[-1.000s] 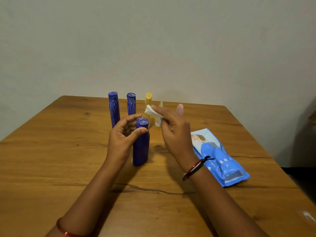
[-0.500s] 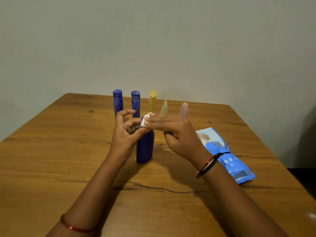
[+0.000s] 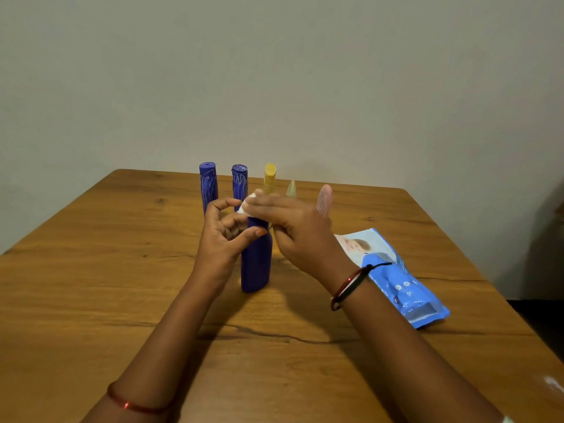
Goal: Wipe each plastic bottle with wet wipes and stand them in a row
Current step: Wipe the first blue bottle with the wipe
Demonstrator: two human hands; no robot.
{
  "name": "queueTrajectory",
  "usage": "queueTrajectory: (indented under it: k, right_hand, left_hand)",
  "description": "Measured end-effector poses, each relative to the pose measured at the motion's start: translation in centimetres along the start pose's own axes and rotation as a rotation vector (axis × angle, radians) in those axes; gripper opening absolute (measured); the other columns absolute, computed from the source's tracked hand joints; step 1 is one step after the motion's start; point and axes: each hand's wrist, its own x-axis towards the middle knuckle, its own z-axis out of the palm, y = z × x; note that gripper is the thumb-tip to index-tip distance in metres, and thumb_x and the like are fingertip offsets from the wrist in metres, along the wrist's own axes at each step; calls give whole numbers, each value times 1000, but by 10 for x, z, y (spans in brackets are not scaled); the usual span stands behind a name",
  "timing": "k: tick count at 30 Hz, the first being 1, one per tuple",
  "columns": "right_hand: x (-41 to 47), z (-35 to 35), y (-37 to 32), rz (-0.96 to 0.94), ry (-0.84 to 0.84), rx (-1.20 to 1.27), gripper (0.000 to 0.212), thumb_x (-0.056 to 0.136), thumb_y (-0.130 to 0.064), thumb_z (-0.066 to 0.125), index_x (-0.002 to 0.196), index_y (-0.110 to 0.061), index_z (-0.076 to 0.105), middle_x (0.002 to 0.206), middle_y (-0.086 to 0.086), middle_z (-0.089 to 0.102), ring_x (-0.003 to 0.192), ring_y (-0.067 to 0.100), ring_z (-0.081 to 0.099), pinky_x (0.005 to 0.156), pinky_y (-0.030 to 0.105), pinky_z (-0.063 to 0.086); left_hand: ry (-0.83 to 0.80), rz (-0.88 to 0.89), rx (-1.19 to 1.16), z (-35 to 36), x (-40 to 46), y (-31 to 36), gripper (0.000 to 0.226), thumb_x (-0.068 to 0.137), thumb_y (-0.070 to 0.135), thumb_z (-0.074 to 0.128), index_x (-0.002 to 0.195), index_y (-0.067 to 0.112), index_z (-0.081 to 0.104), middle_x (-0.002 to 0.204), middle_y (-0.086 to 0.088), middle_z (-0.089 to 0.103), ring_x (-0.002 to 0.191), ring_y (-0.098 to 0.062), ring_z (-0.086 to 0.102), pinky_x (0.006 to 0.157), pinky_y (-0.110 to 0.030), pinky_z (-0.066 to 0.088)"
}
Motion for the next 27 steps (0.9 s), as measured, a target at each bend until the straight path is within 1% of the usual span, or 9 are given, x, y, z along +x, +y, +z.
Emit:
queueTrajectory:
  k: [3,7,9,11,13,15,19,24,27]
  right_hand:
    - [-7,-3,1,-7,8,13,35,80,13,53,110,2,67,112,16,67,114,19,51,94,-9,-4]
    - [-12,-8,16,102,47,81,39,78,16,49,104,-3,71,107,12,70,110,25,62,103,-2,8]
    - [-16,-6,30,173,104,102,38,80,3,46,99,-15,74,102,-1,72,102,11,66,116,36,20]
    - [-17,-4,34,278,186,159,38,80,-10,44,104,-22,71,97,-14,70,90,3,65,104,63,31]
    - [-14,2,33,382,295,266,39,81,-12,43,108,-23,68,96,-22,66,92,-1,63,108,61,27]
    - [-13,9,26,461,313,401,40,83,-6,45,111,-22,68,102,-28,63,111,-10,52,114,50,25]
    - [-22,24,14,522,169,637,41,91,7,45,122,-14,62,123,-8,61,119,0,52,93,14,44]
    - [-52,35,21,683,165,764,41,88,8,46,108,-19,70,110,-9,69,110,4,60,98,26,47]
    - [-61,39,31,858,170,770,44,84,10,47,96,-21,76,102,-4,73,102,13,65,95,43,50]
  left_hand:
    - [2,-9,-22,1,0,0,51,68,15,68,112,22,45,91,5,74,90,-10,70,73,-23,57]
    - [8,-15,-34,0,1,0,53,68,15,68,115,19,44,86,5,74,85,-9,70,68,-19,54]
    - [7,-3,-28,1,0,1,52,69,15,67,115,19,44,84,6,73,83,-8,69,70,-19,54]
    - [-3,12,-26,3,0,1,51,69,14,68,114,21,45,81,7,72,82,-7,69,72,-19,54]
    - [-15,33,-3,4,0,2,54,68,14,69,117,23,47,80,8,71,82,-5,68,73,-17,52]
    - [-20,56,25,4,-1,2,57,68,15,70,120,24,48,81,9,70,82,-4,67,74,-17,52]
    - [-19,101,85,5,-3,4,61,67,17,71,122,31,47,84,13,71,82,-2,66,76,-17,51]
    - [-4,135,157,6,-4,3,62,67,27,72,124,42,50,92,7,67,82,1,60,77,-15,49]
    - [-13,182,293,3,-3,-2,53,67,42,71,118,51,57,100,19,61,94,-4,57,85,-15,46]
